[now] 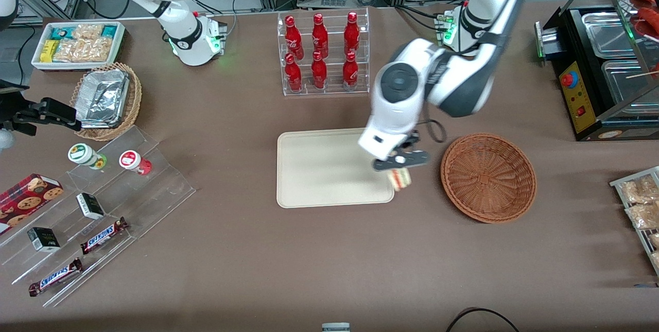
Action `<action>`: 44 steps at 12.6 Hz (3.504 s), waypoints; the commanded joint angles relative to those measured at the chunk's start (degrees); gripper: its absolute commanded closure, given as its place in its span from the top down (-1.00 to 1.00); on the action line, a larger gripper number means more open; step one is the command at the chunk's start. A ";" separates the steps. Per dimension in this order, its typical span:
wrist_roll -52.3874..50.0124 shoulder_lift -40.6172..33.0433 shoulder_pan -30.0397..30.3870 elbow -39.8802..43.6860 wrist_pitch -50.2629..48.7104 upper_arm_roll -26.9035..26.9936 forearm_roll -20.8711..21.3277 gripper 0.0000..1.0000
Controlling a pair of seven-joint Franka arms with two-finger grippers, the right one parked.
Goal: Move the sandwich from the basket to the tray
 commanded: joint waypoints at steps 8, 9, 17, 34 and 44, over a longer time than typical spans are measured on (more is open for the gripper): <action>-0.27 12.57 -9.33 4.65 14.69 0.87 0.31 -1.00; -0.09 12.92 -9.42 3.51 16.45 0.87 0.57 -1.00; -0.09 15.74 -11.71 2.00 19.37 0.87 3.21 0.63; 0.15 -9.29 6.82 2.88 -9.26 1.39 0.49 1.00; 24.49 -17.56 28.45 2.62 -23.43 1.40 -0.39 1.00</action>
